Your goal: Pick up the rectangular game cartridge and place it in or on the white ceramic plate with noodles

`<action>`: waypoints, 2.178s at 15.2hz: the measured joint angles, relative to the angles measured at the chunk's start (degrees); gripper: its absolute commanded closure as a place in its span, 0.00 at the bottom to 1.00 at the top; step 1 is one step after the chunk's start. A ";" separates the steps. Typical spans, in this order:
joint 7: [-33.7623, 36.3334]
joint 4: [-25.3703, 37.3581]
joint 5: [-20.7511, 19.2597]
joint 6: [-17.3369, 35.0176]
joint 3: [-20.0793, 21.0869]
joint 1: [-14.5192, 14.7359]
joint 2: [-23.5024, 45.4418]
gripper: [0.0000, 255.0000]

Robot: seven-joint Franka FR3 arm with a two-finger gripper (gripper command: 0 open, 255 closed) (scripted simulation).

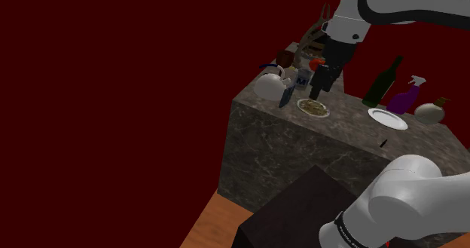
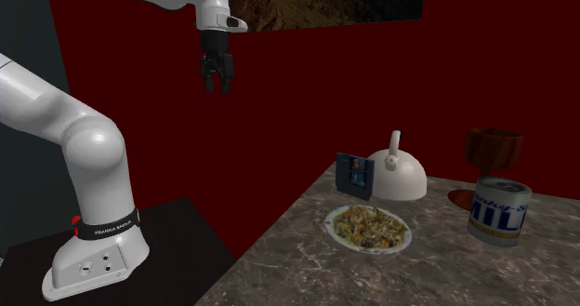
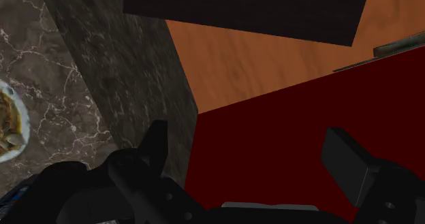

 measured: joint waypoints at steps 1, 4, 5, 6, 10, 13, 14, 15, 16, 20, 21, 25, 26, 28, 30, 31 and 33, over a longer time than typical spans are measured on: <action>0.00 0.00 0.00 0.00 0.00 0.00 0.00 0.00; 2.88 0.76 0.27 3.52 -0.03 -1.21 4.21 0.00; 4.20 1.12 0.40 5.29 -0.05 -1.72 6.28 0.00; 5.61 1.72 0.56 6.68 -0.02 -2.22 8.20 0.00; 10.78 4.23 0.82 11.77 -0.56 -4.46 15.46 0.00; 14.04 7.00 0.87 15.16 -1.55 -6.19 21.36 0.00; 15.37 7.41 0.98 16.52 -1.73 -6.66 23.08 0.00; 16.45 8.93 1.10 17.65 -2.10 -7.16 25.60 0.00; 17.94 9.71 1.27 18.46 -2.16 -7.51 27.12 0.00; 22.50 14.11 1.88 21.88 -3.54 -9.34 34.57 0.00; 23.44 15.49 2.08 22.39 -4.00 -9.84 36.40 0.00; 27.57 20.63 3.19 24.79 -5.67 -11.59 43.63 0.00; 28.49 22.18 3.60 25.41 -6.13 -12.05 45.75 0.00; 30.31 24.34 4.32 26.49 -7.09 -13.01 48.93 0.00; 32.01 26.82 5.19 27.39 -8.05 -14.02 52.23 0.00; 32.75 28.29 5.66 27.56 -8.58 -14.61 53.83 0.00; 33.66 29.62 6.18 28.08 -8.94 -15.03 55.67 0.00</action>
